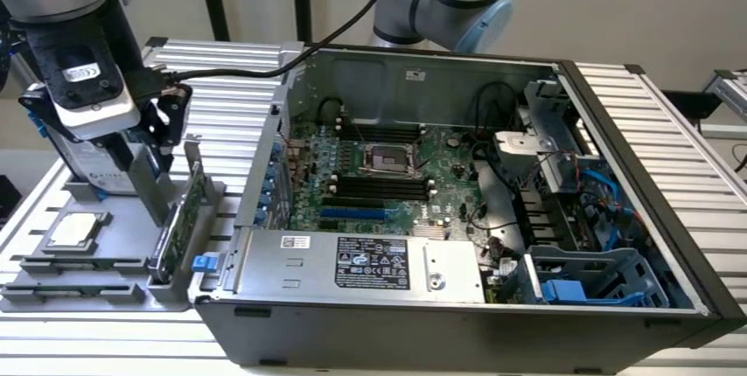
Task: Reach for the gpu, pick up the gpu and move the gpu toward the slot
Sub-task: 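Pick up the gpu and move the gpu toward the slot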
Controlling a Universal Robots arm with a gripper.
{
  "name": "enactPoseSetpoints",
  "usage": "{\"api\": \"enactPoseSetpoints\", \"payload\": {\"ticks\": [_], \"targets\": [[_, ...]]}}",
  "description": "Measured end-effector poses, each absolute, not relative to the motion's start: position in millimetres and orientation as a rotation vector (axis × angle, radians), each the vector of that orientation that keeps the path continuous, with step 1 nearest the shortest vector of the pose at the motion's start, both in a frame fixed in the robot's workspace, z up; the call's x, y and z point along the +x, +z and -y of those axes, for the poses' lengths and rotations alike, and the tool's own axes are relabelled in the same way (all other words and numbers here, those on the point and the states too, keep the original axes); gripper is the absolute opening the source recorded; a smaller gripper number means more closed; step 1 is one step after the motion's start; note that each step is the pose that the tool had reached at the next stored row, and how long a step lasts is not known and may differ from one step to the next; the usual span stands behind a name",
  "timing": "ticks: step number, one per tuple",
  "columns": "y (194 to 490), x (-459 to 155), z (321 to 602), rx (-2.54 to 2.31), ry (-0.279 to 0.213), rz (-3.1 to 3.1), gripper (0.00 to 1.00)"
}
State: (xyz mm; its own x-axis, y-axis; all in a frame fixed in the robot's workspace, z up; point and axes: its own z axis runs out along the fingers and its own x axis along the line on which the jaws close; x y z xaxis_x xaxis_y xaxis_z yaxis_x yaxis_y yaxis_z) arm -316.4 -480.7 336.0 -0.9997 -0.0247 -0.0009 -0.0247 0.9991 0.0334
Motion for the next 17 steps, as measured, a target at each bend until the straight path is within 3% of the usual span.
{"api": "enactPoseSetpoints", "payload": {"ticks": [17], "targets": [[301.7, -316.4, 480.9, -0.038, 0.046, -3.14, 0.48]]}}
